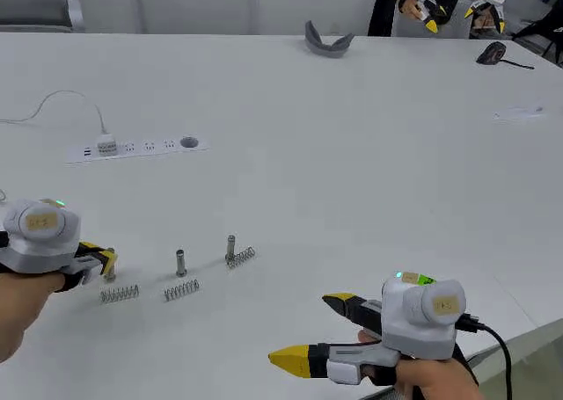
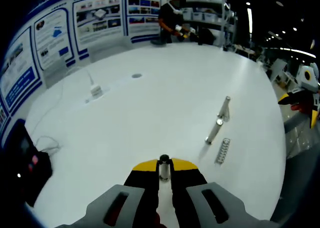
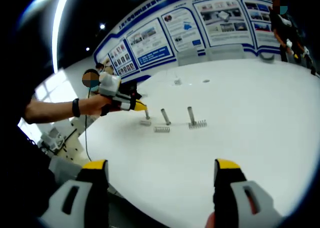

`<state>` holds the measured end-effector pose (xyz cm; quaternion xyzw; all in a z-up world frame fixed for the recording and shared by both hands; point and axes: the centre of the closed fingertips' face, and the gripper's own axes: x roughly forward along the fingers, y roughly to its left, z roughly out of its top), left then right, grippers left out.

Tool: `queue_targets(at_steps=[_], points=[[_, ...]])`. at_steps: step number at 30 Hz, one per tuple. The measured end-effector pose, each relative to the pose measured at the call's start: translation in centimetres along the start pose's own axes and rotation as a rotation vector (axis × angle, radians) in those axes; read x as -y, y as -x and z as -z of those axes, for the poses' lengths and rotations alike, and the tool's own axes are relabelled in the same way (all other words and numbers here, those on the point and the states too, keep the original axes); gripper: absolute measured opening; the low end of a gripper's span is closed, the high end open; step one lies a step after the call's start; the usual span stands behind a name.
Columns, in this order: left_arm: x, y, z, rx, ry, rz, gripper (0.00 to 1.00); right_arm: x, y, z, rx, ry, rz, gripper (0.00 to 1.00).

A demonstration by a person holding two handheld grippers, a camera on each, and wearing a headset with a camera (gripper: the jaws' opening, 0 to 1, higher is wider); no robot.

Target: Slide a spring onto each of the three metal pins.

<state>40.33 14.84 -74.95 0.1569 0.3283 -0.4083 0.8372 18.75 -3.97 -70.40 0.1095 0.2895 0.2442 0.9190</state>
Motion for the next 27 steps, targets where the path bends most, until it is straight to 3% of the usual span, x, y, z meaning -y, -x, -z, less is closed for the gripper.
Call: queue_targets(at_steps=[17, 27], points=[[-0.67, 0.40, 0.59, 0.014, 0.045, -0.014, 0.08, -0.26, -0.11, 0.14, -0.001, 0.003, -0.005, 0.88], [-0.34, 0.29, 0.60, 0.020, 0.044, -0.005, 0.12, -0.22, 0.03, 0.21, -0.001, 0.006, 0.000, 0.88]])
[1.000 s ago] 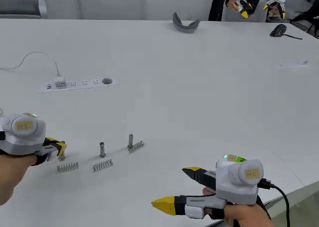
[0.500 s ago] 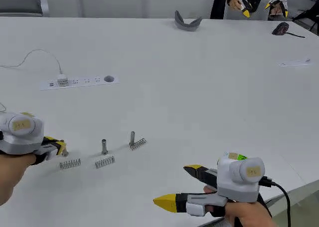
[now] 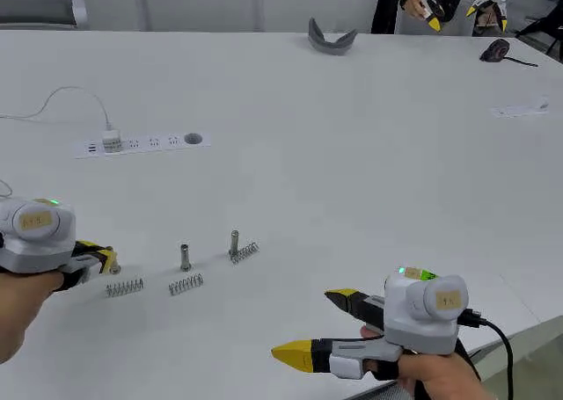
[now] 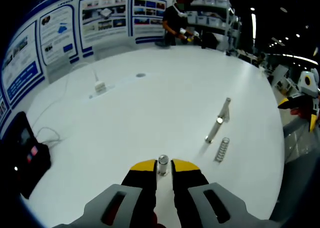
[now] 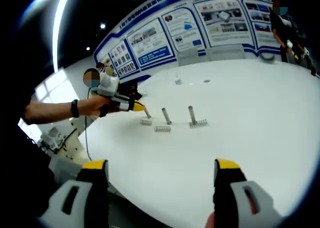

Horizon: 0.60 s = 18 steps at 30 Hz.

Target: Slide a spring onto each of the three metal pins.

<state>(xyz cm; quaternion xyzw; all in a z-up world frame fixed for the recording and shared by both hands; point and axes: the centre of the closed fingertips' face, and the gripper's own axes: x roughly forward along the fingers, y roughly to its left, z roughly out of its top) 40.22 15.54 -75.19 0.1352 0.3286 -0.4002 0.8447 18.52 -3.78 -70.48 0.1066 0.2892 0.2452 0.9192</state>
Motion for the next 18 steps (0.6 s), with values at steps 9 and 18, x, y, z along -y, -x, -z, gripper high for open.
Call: queue_targets(at_steps=[9, 18], points=[[-0.13, -0.50, -0.12, 0.052, 0.049, -0.009, 0.11, -0.22, 0.09, 0.46, -0.010, 0.000, -0.002, 0.89], [0.32, -0.62, -0.34, 0.048, 0.017, -0.004, 0.08, -0.23, 0.10, 0.66, -0.013, 0.002, 0.002, 0.89]])
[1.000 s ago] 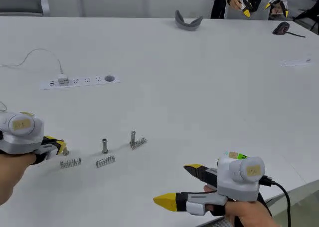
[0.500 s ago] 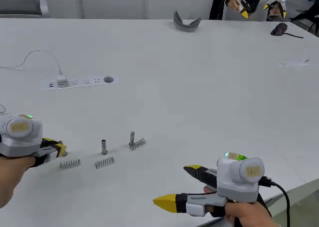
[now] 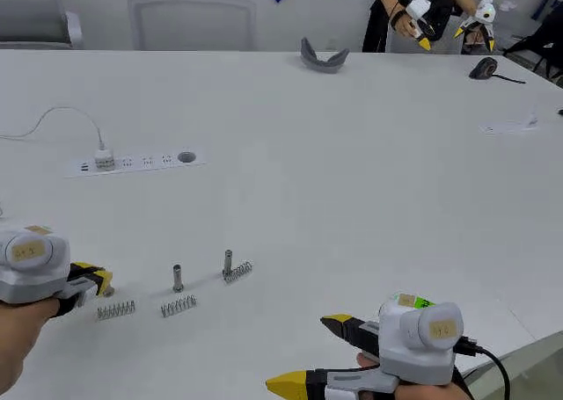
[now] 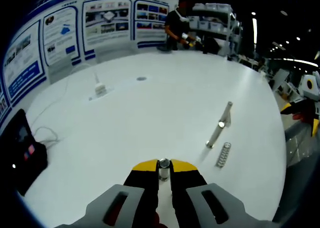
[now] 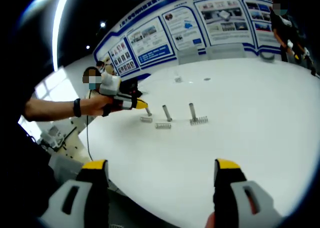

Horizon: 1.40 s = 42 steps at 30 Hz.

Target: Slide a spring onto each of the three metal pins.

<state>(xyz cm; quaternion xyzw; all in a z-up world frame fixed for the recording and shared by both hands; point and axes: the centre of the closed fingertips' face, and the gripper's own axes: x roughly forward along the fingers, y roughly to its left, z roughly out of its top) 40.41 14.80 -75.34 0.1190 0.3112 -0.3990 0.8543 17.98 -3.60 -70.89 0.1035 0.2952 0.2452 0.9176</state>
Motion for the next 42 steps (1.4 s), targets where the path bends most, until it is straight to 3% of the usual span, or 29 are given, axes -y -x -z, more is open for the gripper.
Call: queue_targets(at_steps=[25, 42], points=[[3.0, -0.1, 0.2, -0.002, -0.024, 0.052, 0.08, 0.2, 0.3, 0.2, 0.005, -0.003, 0.002, 0.89], [3.1, 0.2, 0.1, 0.000, -0.038, 0.070, 0.13, 0.1, 0.2, 0.4, -0.008, 0.010, 0.000, 0.89]])
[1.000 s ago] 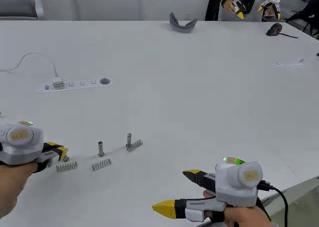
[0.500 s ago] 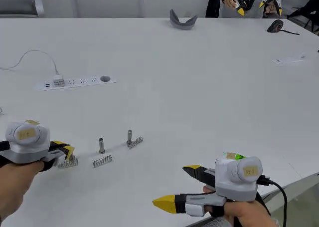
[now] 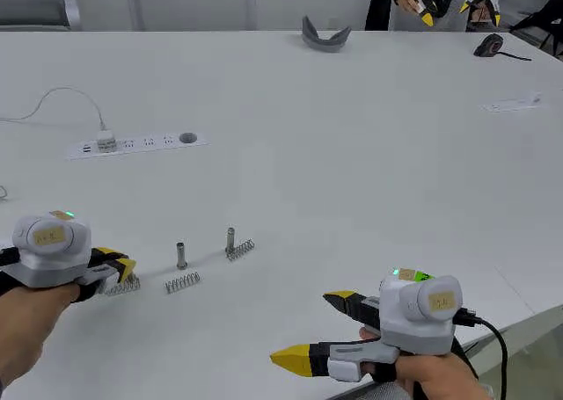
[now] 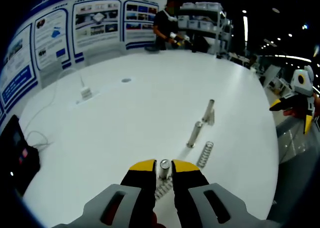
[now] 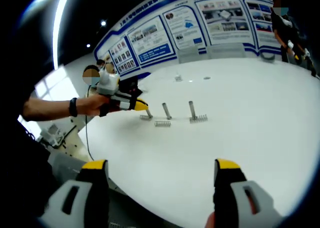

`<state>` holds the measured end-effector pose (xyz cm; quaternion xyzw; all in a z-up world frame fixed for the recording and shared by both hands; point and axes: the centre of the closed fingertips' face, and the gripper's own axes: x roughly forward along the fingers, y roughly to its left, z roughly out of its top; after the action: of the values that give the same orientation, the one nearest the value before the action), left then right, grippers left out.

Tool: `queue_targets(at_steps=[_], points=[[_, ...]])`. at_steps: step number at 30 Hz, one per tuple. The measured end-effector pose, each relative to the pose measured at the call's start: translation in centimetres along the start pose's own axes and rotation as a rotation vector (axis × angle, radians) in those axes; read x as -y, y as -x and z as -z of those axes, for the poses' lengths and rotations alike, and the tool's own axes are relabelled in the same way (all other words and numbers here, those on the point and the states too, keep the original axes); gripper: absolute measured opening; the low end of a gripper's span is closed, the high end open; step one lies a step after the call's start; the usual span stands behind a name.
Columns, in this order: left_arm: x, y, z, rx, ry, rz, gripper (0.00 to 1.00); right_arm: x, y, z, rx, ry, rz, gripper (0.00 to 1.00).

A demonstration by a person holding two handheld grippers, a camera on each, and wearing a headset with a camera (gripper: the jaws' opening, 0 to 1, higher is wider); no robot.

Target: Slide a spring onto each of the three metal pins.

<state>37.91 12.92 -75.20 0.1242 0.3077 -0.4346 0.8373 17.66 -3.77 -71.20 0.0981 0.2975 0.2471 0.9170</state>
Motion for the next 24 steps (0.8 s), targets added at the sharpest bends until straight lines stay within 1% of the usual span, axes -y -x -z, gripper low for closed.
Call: queue_targets(at_steps=[5, 7, 12, 15, 20, 21, 24], points=[[0.0, 0.6, 0.0, 0.005, 0.002, 0.002, 0.18, -0.1, -0.1, 0.0, -0.001, 0.002, -0.004, 0.89], [0.1, 0.9, 0.1, 0.008, 0.005, 0.007, 0.20, -0.1, -0.1, 0.0, -0.003, 0.004, -0.006, 0.89], [0.1, 2.2, 0.5, 0.010, -0.003, -0.002, 0.25, -0.1, -0.1, 0.0, -0.003, 0.005, -0.007, 0.89], [0.1, 2.9, 0.8, 0.014, -0.005, -0.004, 0.27, 0.0, -0.1, -0.1, -0.003, 0.007, -0.006, 0.89], [0.0, 4.2, 1.6, 0.017, 0.013, -0.012, 0.30, 0.2, -0.1, 0.0, -0.002, 0.005, -0.002, 0.89], [0.2, 4.5, 1.7, 0.024, 0.032, -0.006, 0.30, 0.2, -0.2, 0.0, -0.004, 0.007, -0.003, 0.89], [0.4, 5.2, 1.8, 0.029, 0.030, -0.009, 0.32, 0.1, -0.3, 0.1, -0.009, 0.009, -0.009, 0.89]])
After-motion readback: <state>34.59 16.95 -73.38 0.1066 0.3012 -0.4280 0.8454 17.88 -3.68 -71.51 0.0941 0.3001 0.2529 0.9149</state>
